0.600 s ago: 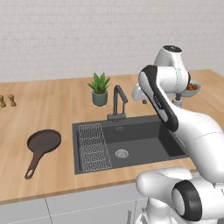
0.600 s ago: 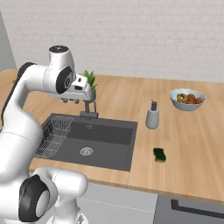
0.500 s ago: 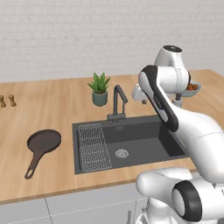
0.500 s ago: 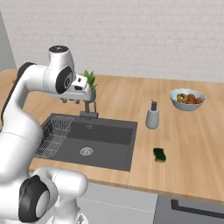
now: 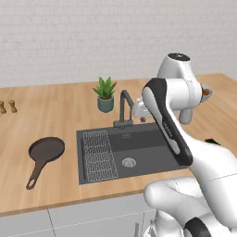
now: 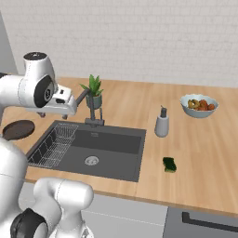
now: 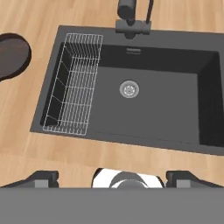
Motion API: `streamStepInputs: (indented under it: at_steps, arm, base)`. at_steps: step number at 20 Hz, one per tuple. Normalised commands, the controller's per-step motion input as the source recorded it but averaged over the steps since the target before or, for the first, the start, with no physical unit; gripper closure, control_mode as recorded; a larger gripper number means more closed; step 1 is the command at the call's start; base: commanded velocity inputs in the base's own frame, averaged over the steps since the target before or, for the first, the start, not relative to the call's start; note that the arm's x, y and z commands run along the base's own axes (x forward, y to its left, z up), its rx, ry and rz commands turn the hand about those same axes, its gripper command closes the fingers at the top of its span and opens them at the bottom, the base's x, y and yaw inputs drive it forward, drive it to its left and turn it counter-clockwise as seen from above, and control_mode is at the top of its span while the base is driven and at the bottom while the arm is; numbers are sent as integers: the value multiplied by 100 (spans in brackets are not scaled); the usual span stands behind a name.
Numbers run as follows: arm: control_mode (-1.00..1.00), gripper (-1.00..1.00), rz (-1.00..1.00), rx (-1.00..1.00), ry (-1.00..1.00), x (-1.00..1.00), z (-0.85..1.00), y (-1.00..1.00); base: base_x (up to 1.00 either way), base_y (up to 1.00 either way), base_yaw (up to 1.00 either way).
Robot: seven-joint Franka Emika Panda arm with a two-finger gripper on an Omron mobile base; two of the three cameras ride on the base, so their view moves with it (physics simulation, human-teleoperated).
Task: Pick the pan and sponge and place them into the sink. Then turn on the water.
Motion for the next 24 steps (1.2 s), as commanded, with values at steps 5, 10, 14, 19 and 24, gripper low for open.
streamStepInputs:
  at_steps: [5, 10, 14, 19, 24]
  arm:
    - [-100, -100, 0, 7, 0, -75, -32, 83]
    - [-100, -100, 0, 5, 0, -37, -45, 79]
    - [-100, -100, 0, 1, 0, -7, -35, 69]
    - [-100, -100, 0, 0, 0, 0, -31, 77]
    - [-100, -100, 0, 0, 0, 0, -18, 63]
  base:
    - [0, 0, 0]
    - [0, 0, 0]
    - [0, 0, 0]
    - [0, 0, 0]
    - [0, 0, 0]
